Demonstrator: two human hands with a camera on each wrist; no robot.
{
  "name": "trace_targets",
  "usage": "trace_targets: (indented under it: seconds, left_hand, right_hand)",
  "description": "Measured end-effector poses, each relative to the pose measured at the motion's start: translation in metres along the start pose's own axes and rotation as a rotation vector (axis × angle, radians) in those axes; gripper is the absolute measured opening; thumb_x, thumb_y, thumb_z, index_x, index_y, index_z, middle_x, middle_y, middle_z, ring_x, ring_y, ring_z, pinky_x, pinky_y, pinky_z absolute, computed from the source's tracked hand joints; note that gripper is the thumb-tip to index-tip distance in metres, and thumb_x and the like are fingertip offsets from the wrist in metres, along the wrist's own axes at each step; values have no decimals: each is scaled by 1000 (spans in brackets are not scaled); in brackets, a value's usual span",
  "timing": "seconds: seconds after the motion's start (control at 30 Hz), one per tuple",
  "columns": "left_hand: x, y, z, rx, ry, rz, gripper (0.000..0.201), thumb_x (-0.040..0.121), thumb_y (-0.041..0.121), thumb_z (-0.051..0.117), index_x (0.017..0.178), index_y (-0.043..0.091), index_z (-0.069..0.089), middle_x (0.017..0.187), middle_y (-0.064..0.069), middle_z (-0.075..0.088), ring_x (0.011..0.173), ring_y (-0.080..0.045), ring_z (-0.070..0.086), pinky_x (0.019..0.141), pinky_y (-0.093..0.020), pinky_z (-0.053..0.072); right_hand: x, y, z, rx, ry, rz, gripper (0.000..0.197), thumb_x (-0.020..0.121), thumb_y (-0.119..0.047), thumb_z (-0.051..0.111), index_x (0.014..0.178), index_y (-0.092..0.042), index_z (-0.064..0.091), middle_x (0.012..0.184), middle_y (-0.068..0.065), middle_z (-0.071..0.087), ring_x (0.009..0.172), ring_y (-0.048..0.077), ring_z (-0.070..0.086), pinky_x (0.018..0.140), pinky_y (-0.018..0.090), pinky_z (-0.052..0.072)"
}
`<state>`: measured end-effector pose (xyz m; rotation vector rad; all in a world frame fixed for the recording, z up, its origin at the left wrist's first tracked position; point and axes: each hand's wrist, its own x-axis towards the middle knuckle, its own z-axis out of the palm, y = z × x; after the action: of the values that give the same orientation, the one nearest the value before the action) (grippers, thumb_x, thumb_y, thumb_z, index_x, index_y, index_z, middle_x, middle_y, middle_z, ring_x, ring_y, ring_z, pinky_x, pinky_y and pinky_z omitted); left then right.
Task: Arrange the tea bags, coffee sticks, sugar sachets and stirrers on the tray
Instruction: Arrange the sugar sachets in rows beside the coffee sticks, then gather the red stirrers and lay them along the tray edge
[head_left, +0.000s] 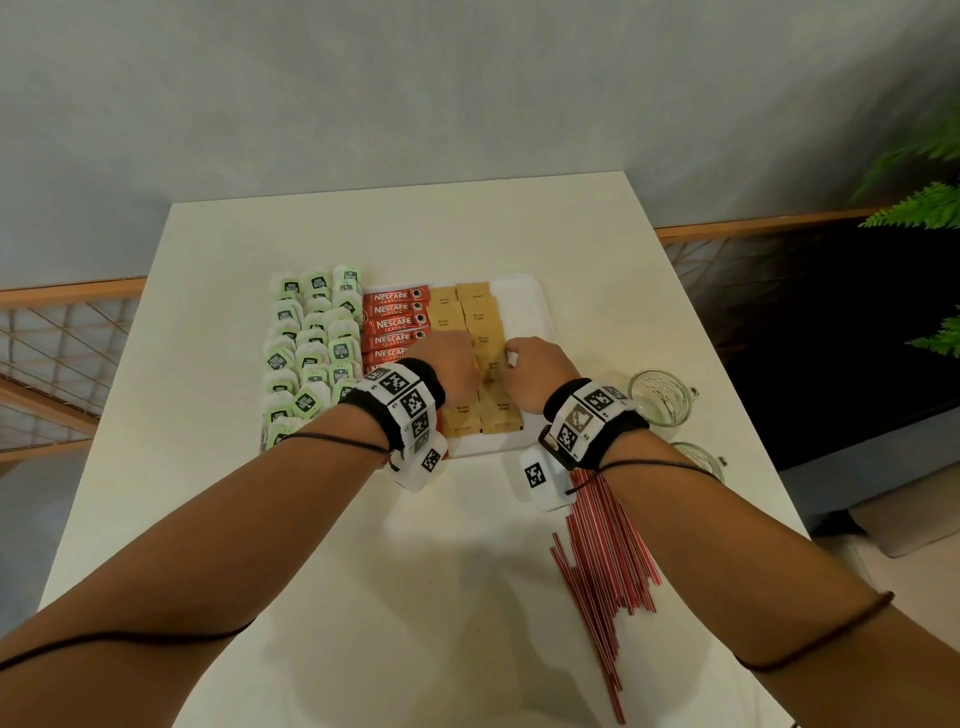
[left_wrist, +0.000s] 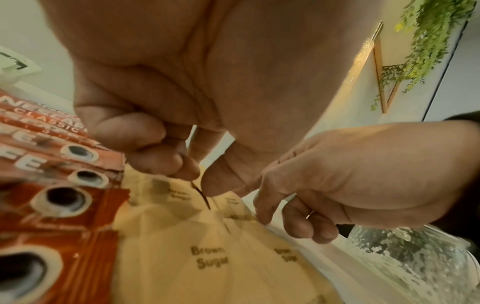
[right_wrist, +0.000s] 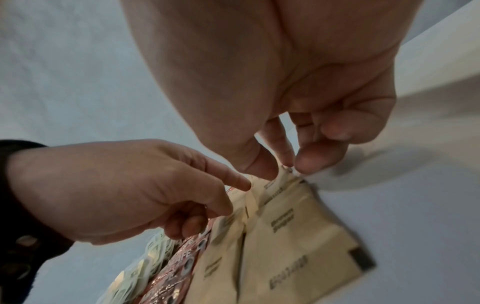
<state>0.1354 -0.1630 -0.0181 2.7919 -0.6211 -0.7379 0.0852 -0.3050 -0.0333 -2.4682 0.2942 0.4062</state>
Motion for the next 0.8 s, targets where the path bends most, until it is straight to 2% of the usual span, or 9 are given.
trace_targets:
  seconds: [0.07,0.1,0.17,0.27,0.33,0.47,0.57,0.67,0.8]
  left_hand:
    - [-1,-1,0,-15,17,10,10,91,16,49,81,15,51,97,-9,66,82,-24,61,65,-31,48]
    - [-3,0,-1,-19,27,3,11,92,17,50,81,16,50,96,-8,65,83,-24,61,65,-31,46]
    - [-9,0,-3,-30,59,-16,8,94,20,50,94,13,53,99,-5,61,89,-24,59,69,-31,45]
    - [-22,-1,-6,-35,83,-11,32,97,25,51,122,6,55,103,-5,61,96,-24,59,82,-36,52]
    - [-35,0,-4,-34,102,5,38,97,29,51,129,8,54,108,-6,66,103,-25,62,89,-39,53]
    - [-66,8,9,-47,100,85,32,96,36,53,120,15,57,108,-1,66,97,-21,61,82,-34,51]
    - [-93,20,25,-11,46,174,27,97,44,53,106,19,60,98,3,64,87,-17,59,74,-32,49]
    - [-112,36,48,21,-37,237,39,96,49,53,95,13,67,87,-1,69,79,-20,65,72,-33,56]
    - [-128,54,83,77,-187,298,49,91,53,56,85,8,71,83,-8,74,75,-25,70,72,-39,61]
  right_hand:
    - [-2,-2,-2,-6,-1,7,27,97,-31,51,108,-12,66,113,9,68,98,27,64,88,40,55]
    - [-4,-2,-3,-15,0,10,32,98,-32,51,119,-11,63,123,10,66,107,28,62,93,39,53]
    - [-11,-4,-10,-48,-1,12,45,99,-33,51,136,-7,53,133,12,61,119,30,58,98,38,49]
    - [-31,-6,-25,-114,-35,-22,46,99,-33,51,136,-6,53,128,10,63,119,28,59,99,39,49]
    - [-51,-7,-39,-193,-39,-74,45,99,-33,50,139,-11,53,128,6,64,118,25,59,100,38,49]
    - [-98,-4,-71,-239,30,-169,41,100,-34,51,139,-19,56,120,-1,68,112,19,62,98,36,49]
    - [-136,4,-83,-287,21,-198,37,101,-32,51,135,-19,60,120,-1,69,108,17,63,98,36,49]
    - [-162,18,-75,-363,-44,-170,31,102,-31,49,127,-21,63,113,-2,70,101,17,64,94,34,50]
    - [-184,48,-46,-502,-207,-76,26,103,-31,42,109,-19,64,96,-2,68,84,16,64,81,36,55]
